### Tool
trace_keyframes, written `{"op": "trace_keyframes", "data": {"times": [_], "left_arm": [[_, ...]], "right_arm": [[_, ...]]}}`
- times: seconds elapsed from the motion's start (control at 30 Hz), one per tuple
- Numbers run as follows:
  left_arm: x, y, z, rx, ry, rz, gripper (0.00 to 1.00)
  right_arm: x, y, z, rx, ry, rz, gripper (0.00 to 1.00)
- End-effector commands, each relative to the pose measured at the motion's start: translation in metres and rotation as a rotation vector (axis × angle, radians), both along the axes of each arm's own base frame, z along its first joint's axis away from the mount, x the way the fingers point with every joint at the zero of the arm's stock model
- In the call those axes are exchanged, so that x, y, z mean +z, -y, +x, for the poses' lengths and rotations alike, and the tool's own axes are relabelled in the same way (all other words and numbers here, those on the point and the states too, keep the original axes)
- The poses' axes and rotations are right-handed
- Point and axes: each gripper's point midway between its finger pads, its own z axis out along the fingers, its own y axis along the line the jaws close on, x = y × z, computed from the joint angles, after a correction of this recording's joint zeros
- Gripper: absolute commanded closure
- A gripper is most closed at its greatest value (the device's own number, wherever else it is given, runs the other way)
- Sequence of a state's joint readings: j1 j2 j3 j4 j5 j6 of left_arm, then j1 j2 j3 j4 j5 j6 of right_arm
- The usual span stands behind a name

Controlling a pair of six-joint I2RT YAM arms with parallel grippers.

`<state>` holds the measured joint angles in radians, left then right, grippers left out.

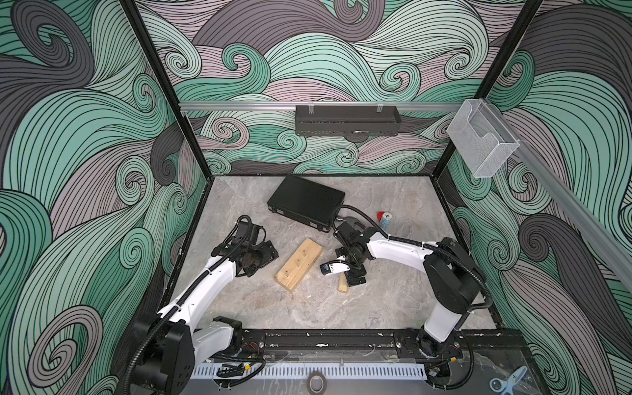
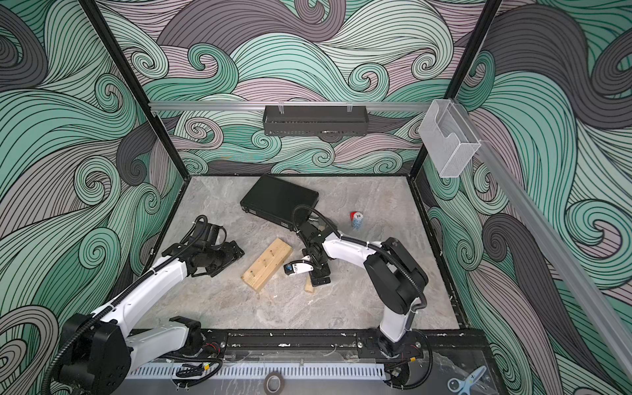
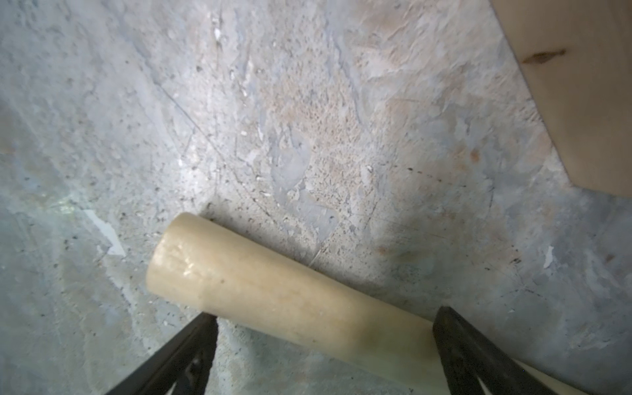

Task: Use a claw hammer to pull out a nail
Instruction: Pick up the hammer at the center of the board.

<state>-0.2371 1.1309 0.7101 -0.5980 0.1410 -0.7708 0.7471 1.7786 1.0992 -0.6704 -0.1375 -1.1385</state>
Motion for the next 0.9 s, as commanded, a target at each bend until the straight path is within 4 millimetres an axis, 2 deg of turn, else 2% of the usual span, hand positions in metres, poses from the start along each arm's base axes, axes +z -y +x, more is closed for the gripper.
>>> {"op": "trace_keyframes", "data": {"times": [0.0, 0.47, 0.87], "left_arm": [[0.008, 0.000, 0.006, -0.004, 0.019, 0.017, 0.16], [0.008, 0.000, 0.010, -0.002, 0.020, 0.018, 0.16], [0.012, 0.000, 0.010, -0.001, 0.034, 0.014, 0.16]], "right_arm": [[-0.005, 0.002, -0.002, -0.020, -0.034, -0.029, 0.05], [-0.001, -0.013, -0.007, -0.126, -0.096, 0.006, 0.16], [-0.003, -0.011, -0.006, -0.226, -0.120, -0.017, 0.25]]}}
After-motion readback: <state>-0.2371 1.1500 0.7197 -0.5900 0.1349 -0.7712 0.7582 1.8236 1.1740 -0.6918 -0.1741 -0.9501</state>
